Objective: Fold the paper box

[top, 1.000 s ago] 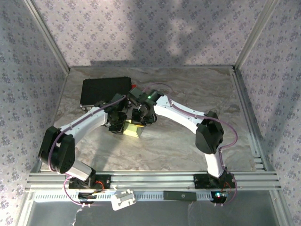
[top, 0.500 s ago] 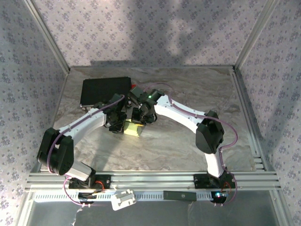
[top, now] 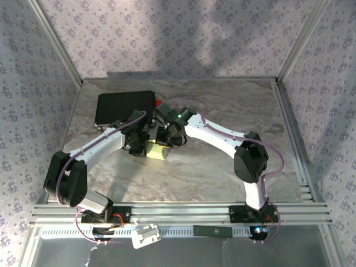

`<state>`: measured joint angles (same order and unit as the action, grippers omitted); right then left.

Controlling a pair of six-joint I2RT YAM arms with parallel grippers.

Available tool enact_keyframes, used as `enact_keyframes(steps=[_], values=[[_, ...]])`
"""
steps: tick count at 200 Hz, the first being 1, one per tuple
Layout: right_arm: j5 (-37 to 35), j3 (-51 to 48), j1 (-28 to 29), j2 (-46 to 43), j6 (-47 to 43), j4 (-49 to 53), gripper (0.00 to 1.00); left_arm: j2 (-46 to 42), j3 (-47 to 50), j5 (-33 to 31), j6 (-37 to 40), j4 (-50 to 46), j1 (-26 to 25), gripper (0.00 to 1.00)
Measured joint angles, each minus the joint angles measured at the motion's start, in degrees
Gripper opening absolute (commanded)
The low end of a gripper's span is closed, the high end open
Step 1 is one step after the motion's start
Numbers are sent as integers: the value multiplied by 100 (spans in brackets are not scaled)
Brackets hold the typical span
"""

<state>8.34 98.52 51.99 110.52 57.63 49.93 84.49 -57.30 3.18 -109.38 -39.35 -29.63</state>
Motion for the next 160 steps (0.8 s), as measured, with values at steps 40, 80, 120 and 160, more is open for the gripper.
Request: enact_keyframes(steps=[40,80,120,160], values=[[122,-164,-138,-96,2,-225,0,-7,48,55,-26,214,4,51],[203,-164,-151,-96,2,-221,0,0,50,96,-20,229,28,51],[205,-164,-162,-96,0,-227,0,0,50,107,-22,236,28,51],[70,-166,-114,-96,-179,-243,0,4,50,127,-22,254,42,51]])
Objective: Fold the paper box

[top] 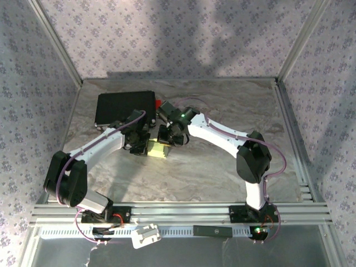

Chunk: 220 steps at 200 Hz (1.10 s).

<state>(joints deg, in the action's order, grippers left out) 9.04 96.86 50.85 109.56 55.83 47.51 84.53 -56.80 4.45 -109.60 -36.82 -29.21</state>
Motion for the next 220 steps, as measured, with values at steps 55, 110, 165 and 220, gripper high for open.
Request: enact_keyframes(steps=[55,110,165,220], values=[[-730,-479,315,-223,-313,-621,0,0,9,26,4,28,116,51],[-1394,-699,616,-302,-557,-846,0,26,9,57,7,76,175,51],[-1836,-706,800,-262,-728,-848,0,33,9,131,50,76,223,51],[-2380,-503,1010,-85,-905,-581,0,33,9,131,50,70,225,51]])
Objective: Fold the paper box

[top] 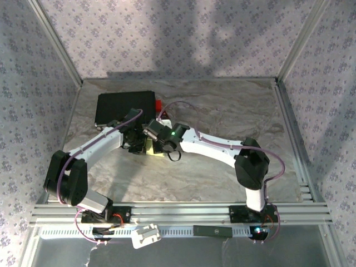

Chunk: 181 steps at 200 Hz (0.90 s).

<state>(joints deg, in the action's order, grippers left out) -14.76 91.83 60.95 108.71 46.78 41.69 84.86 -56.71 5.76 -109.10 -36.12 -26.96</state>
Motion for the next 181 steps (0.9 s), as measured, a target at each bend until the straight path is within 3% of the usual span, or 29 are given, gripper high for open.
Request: enact_keyframes(steps=[66,94,110,138,181], values=[[-859,153,321,229,-131,195,0,0,0,44,2,-2,24,50],[-979,175,404,247,-208,223,31,0,0,66,7,-2,26,48],[-925,166,509,245,-278,201,42,0,0,138,35,28,17,47],[-616,-275,656,-107,-374,-118,51,0,4,262,35,120,17,47],[22,-1191,614,-1318,-374,-929,56,33,4,483,-9,337,-15,47]])
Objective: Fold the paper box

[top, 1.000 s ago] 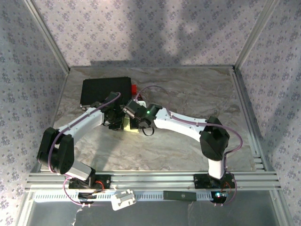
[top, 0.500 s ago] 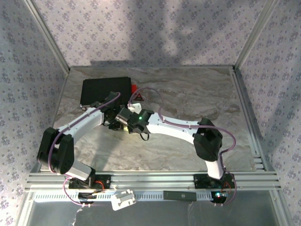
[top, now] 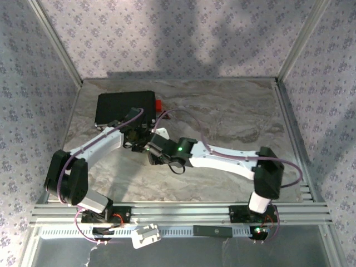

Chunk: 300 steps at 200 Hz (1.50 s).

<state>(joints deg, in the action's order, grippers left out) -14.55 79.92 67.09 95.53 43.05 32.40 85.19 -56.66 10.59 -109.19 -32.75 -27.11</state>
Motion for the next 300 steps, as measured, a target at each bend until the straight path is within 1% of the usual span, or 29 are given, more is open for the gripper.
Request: enact_keyframes(steps=[19,39,48,72,101,118,136,151,171,198,220,271,300], values=[[223,-343,-214,-503,197,-382,61,0,0,46,-9,39,0,46],[367,-702,-551,-898,723,-734,66,7,0,66,-42,74,0,46],[470,-1023,-743,-1102,1095,-1038,68,9,0,76,-44,83,0,46],[828,-2070,-1222,-1523,1996,-1989,79,11,-4,79,-46,85,0,46],[1362,-3049,-1591,-1589,3246,-3180,86,79,-76,79,-46,42,0,45],[1683,-3244,-1720,-1534,3950,-3713,90,125,-129,76,-55,20,-7,45],[1937,-3348,-1790,-1408,4607,-4415,91,173,-170,74,-72,24,-26,45],[2120,-3442,-1825,-1226,5073,-5038,91,210,-205,76,-85,24,-35,45],[2391,-3458,-1871,-859,5547,-5606,91,269,-262,76,-92,24,-42,45],[2623,-3506,-1958,-442,6059,-6137,90,343,-321,-50,-103,39,-31,44],[2721,-3578,-1967,-260,6284,-6415,89,354,-330,-52,-103,44,-55,44],[2953,-3628,-2087,28,6599,-6837,72,398,-369,-48,-122,48,-66,44],[3069,-3628,-2140,109,6675,-6970,66,424,-393,-57,-129,50,-63,47]])
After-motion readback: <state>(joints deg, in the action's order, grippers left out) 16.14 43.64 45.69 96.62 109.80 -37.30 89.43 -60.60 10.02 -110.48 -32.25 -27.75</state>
